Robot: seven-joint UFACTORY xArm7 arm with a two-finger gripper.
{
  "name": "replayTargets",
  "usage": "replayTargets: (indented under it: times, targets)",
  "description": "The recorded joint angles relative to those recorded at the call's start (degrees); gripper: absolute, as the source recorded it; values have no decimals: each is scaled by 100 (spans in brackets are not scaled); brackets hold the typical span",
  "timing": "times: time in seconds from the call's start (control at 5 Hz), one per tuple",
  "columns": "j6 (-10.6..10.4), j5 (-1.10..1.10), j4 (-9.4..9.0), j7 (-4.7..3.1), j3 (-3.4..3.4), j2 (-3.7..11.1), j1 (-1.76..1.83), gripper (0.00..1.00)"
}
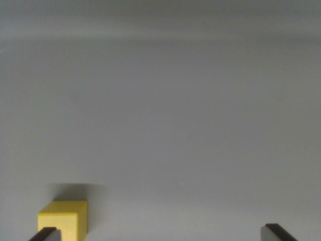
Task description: Pick yellow cube
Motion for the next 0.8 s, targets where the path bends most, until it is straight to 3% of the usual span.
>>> replayTargets:
  times: [0.2,0.4,0.6,0.8]
  targets:
    - [0,0,0,0,0,0,0,0]
    - [-261,19,-199,60,67,81,37,0]
    - [-261,19,-199,60,67,81,37,0]
    - [-517,37,-395,120,132,160,74,0]
